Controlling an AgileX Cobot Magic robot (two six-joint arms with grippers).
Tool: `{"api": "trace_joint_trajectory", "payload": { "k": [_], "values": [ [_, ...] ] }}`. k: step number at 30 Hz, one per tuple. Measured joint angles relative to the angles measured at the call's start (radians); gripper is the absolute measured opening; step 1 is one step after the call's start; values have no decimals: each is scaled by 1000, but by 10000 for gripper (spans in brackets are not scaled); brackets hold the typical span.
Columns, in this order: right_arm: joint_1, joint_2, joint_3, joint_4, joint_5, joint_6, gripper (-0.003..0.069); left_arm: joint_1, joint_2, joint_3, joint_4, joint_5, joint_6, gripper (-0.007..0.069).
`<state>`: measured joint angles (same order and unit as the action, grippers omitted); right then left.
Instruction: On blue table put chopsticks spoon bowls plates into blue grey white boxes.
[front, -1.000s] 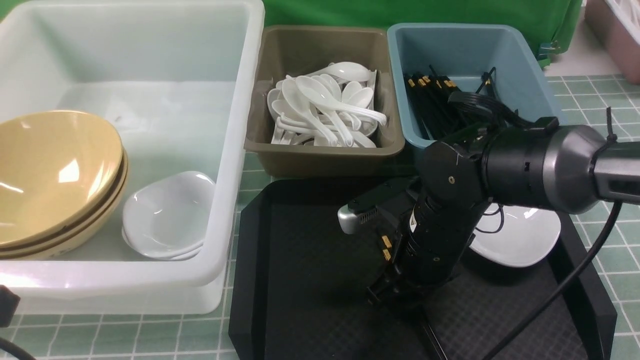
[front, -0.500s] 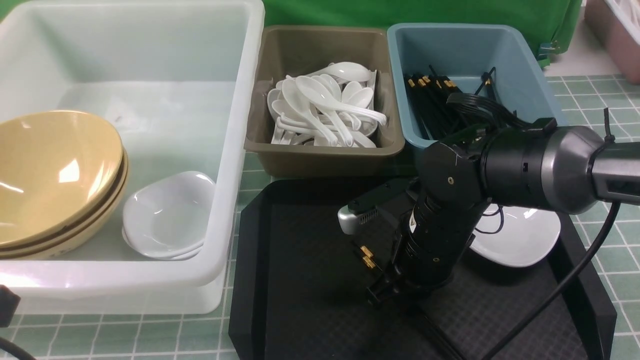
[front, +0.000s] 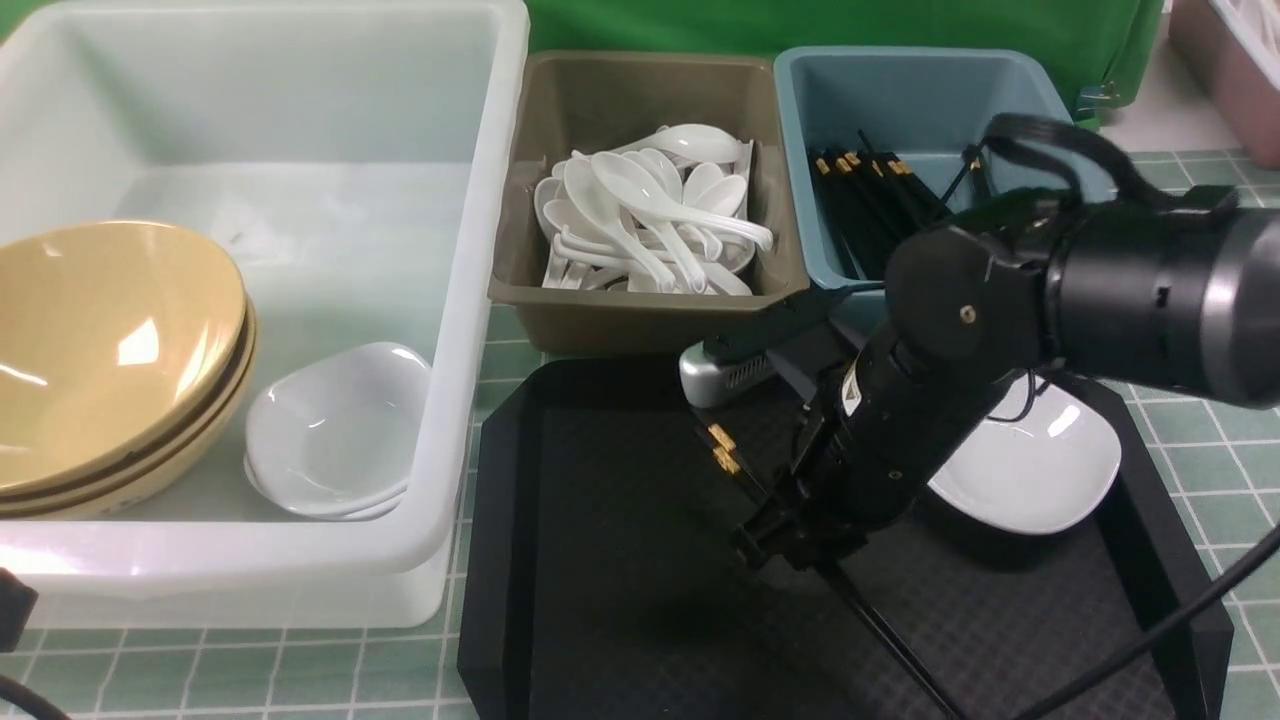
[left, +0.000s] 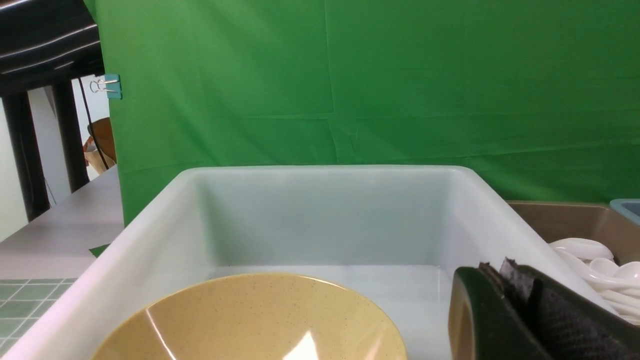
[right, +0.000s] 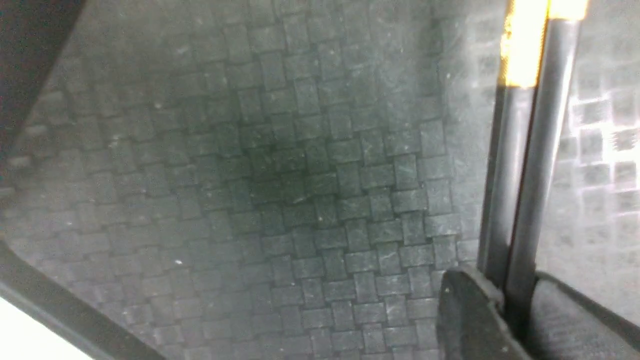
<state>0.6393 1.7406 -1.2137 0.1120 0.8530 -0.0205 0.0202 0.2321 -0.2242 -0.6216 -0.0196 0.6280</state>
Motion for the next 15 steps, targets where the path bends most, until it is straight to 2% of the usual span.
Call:
{"api": "trace_joint_trajectory", "payload": {
  "k": [7,11,15],
  "values": [
    [4,-184,-2,-1,-78,-38,160,0,0,0,0,-1,0,2],
    [-52,-308,-28,-13,-301,-93,160,0,0,0,0,-1,-1,2],
    [-159,-290,-57,-22,-561,-118,160,0,0,0,0,-1,-3,2]
  ]
}}
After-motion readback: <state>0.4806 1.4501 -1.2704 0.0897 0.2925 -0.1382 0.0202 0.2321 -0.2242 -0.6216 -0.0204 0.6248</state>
